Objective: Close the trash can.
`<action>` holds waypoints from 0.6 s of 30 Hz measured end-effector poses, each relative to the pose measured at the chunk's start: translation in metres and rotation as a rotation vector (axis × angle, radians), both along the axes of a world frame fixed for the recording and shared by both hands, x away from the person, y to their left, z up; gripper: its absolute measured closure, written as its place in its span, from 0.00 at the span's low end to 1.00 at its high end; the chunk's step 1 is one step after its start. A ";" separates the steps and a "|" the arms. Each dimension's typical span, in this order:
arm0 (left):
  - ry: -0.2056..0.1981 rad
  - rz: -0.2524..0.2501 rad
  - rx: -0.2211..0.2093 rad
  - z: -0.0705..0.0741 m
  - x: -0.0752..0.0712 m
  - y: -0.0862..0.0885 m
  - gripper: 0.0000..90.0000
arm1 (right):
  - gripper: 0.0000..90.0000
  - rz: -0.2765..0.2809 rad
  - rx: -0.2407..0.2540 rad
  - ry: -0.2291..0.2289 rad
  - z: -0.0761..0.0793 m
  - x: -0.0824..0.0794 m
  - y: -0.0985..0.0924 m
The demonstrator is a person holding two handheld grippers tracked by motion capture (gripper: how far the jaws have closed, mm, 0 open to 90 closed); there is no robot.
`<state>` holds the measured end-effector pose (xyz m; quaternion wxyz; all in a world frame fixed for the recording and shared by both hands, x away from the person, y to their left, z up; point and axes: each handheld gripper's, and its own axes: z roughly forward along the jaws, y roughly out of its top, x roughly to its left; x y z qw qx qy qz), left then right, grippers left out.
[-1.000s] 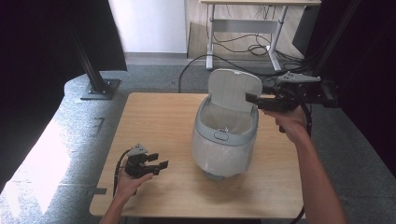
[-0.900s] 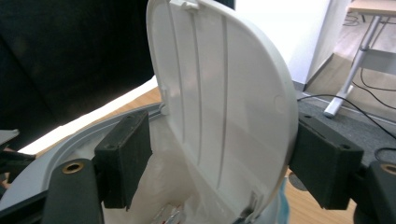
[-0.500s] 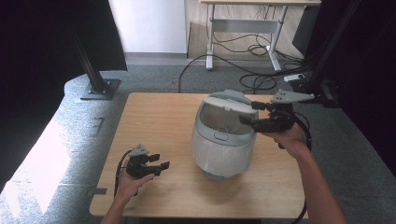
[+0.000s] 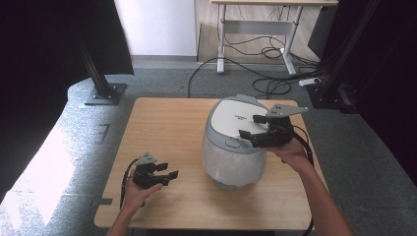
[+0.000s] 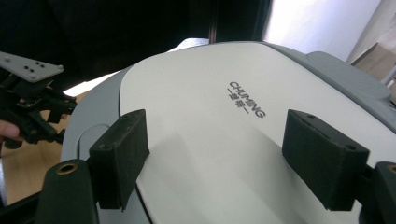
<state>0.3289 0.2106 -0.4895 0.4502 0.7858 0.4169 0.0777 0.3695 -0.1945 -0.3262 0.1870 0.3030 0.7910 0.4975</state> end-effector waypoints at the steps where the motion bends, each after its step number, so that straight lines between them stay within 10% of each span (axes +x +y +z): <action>1: 0.000 0.000 0.000 0.000 0.000 0.000 0.42 | 0.24 -0.002 -0.002 -0.003 0.000 0.000 0.002; 18: -0.003 0.018 -0.003 0.000 0.001 0.005 0.42 | 0.24 -0.107 0.000 -0.069 -0.005 -0.017 -0.013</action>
